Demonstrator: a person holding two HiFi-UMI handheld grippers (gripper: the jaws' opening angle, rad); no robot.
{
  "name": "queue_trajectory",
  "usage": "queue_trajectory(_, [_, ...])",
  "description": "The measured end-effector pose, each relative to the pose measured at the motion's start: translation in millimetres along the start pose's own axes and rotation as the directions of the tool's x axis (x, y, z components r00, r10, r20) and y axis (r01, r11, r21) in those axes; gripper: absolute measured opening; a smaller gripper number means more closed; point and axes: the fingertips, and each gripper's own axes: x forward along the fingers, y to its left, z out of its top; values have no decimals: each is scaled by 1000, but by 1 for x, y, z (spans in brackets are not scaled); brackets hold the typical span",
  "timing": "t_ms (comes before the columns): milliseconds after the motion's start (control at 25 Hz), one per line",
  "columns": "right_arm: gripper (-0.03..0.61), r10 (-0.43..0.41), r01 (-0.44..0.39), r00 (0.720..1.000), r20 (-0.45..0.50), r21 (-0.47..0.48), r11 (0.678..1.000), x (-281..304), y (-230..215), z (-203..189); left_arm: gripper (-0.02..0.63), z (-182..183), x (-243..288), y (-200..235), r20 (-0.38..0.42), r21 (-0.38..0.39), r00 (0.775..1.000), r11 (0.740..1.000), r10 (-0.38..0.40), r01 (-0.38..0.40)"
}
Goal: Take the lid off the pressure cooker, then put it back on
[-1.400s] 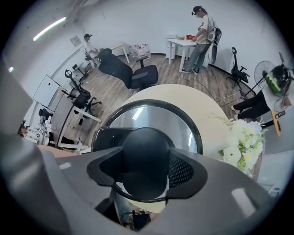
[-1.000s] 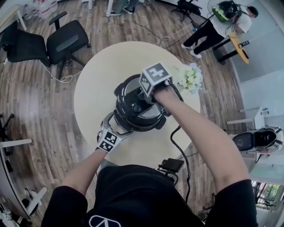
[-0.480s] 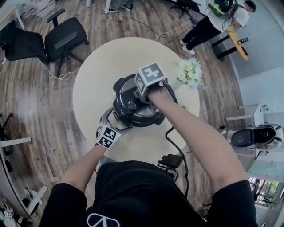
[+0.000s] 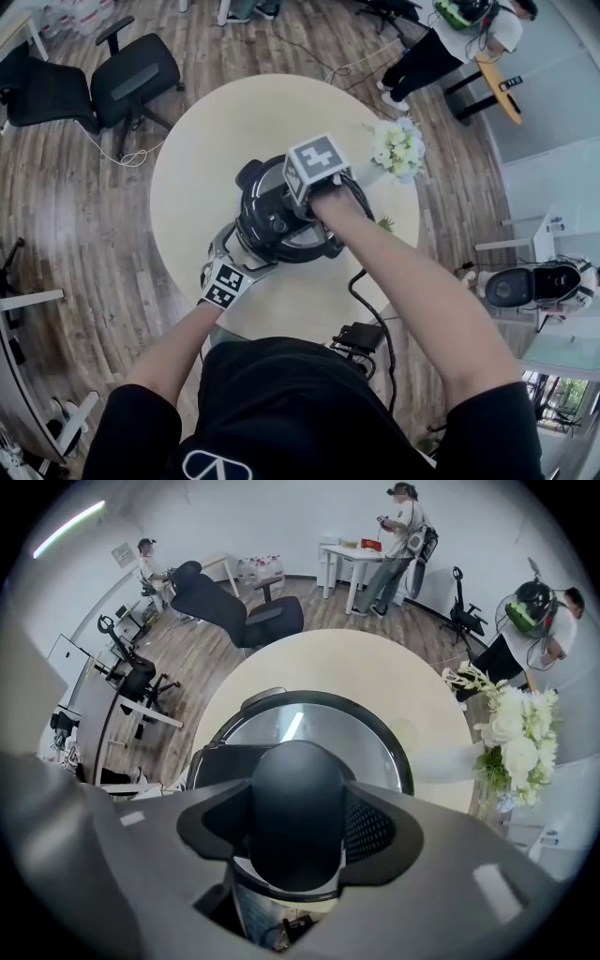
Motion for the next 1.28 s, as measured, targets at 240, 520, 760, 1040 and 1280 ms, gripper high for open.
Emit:
queue_trajectory(240, [287,11,-10,999,-45,14,1000,7,-2,-5,591,2,2,0,1,1,1000,1000,-5,5])
queue_trajectory(520, [290,19,-21,999,-31,-43,999,7,0,-6,591,-3,3,-1,0,-7,1000,1000,-4,4])
queue_trajectory(760, [291,15,-23,999,-42,-201,979,4,4,-7,591,-3,4,-1,8,0,1000,1000,-3,3])
queue_trajectory(1040, [293,7,-43,997,-77,-473,880,5,12,-12,591,-6,5,0,12,2,1000,1000,-3,3])
queue_trajectory(1280, [296,0,-50,995,-96,-525,849,6,11,-11,591,-6,7,0,7,1,1000,1000,-2,2])
